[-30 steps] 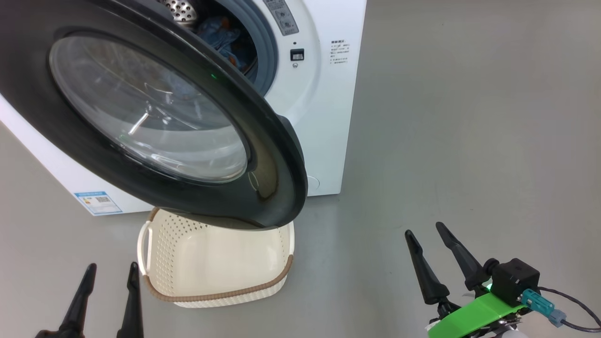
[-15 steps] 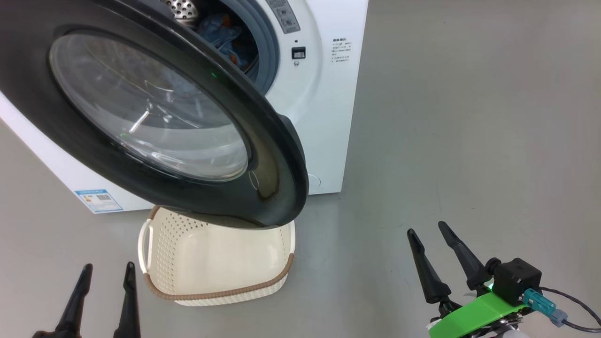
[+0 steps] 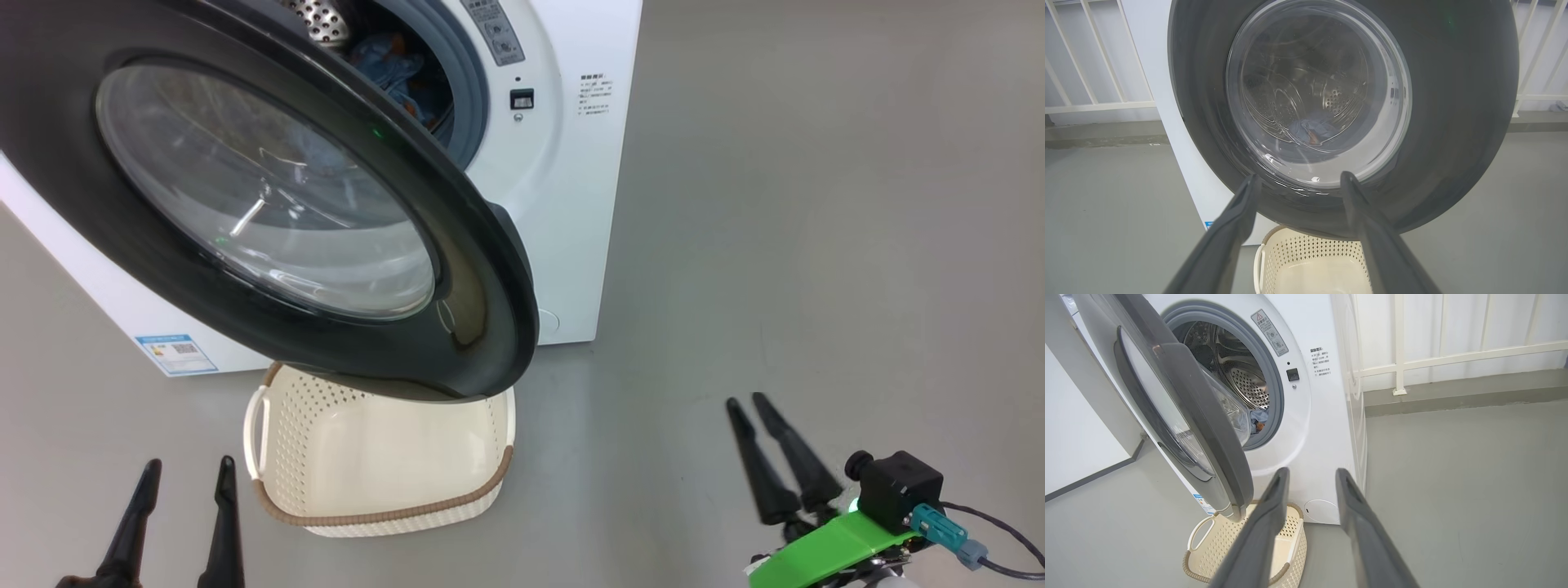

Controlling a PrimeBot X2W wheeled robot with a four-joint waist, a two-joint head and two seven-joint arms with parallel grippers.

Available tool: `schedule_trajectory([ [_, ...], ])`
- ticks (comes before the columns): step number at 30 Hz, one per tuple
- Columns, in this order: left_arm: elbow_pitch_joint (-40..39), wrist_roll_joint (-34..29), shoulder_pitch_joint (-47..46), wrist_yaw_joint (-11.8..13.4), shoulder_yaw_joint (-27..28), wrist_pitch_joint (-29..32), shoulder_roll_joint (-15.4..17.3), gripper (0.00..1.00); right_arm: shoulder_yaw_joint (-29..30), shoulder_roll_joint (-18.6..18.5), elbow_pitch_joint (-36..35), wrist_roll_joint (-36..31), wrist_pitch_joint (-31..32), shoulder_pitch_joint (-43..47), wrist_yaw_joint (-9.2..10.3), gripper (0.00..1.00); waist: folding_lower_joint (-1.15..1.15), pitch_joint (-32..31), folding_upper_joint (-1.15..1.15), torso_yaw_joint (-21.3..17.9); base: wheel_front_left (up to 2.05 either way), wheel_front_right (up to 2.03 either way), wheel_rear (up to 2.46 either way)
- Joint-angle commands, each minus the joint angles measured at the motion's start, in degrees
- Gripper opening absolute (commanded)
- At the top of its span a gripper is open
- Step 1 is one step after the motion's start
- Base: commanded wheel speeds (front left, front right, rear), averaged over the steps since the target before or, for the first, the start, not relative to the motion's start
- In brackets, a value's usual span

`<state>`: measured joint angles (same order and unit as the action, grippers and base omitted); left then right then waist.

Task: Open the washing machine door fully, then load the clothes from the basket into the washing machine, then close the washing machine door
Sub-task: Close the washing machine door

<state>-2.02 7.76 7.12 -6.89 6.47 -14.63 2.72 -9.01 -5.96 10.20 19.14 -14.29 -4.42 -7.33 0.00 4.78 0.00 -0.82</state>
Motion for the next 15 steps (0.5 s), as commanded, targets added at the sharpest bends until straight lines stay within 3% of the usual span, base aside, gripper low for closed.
schedule_trajectory([
  [1,-1.10,-0.52,-1.54,-0.19,2.12,-0.37,0.23,1.00,-1.16,-0.01,-1.27,-0.80,-0.71,0.70,-0.16,0.00,0.00,-0.10,0.00,0.07,0.00,0.00,0.00],
  [6,-1.90,-0.55,-1.49,-0.25,2.52,-0.37,0.19,1.00,-0.51,0.52,-4.79,-0.32,-0.71,0.43,-0.16,0.00,0.00,-0.24,0.00,0.40,0.00,0.00,0.00],
  [12,-1.72,-0.54,-1.50,-0.34,2.31,-0.37,0.17,1.00,-3.83,0.94,-19.68,0.26,-0.71,-2.61,-0.16,0.00,0.00,0.08,0.00,1.01,0.00,0.00,0.00],
  [15,-1.62,-0.39,-1.66,-0.36,1.97,-0.37,0.17,1.00,-6.33,0.54,-23.53,0.57,-0.71,-3.89,-0.16,0.00,0.00,0.27,0.00,1.38,0.00,0.00,0.00],
])
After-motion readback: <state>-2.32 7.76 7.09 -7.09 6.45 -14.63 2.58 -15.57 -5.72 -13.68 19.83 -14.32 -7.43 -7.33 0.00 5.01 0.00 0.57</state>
